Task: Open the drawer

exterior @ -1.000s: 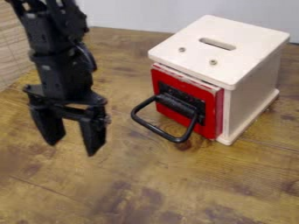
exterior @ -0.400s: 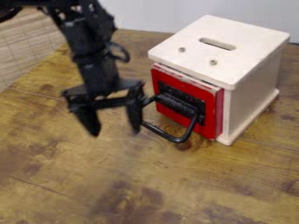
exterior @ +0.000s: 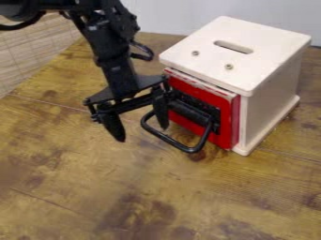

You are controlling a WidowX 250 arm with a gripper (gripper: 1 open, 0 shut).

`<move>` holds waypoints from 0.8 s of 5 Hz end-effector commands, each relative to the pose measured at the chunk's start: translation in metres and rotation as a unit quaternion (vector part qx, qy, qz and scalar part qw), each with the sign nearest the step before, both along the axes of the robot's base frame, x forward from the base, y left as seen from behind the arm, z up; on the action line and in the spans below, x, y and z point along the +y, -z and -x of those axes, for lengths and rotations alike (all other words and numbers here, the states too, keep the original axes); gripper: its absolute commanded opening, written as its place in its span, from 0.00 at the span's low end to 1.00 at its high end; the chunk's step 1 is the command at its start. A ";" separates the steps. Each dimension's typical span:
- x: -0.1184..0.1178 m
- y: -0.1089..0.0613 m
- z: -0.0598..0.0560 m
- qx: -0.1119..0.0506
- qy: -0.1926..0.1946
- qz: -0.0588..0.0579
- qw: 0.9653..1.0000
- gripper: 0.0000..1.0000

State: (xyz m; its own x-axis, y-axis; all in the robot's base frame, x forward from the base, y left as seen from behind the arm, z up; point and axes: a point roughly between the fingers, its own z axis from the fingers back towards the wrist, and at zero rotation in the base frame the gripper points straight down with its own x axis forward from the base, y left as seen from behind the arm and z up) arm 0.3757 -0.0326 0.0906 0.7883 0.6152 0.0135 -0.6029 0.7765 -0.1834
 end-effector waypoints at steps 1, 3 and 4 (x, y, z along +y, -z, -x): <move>-0.007 -0.013 0.003 -0.023 -0.033 0.012 0.999 1.00; -0.004 -0.006 0.002 -0.012 -0.117 0.030 0.993 1.00; -0.003 -0.004 0.002 -0.006 -0.141 0.035 0.989 1.00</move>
State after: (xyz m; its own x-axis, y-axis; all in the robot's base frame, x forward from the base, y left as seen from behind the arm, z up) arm 0.3699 -0.0356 0.0763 0.5879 0.8070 -0.0567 -0.7992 0.5685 -0.1951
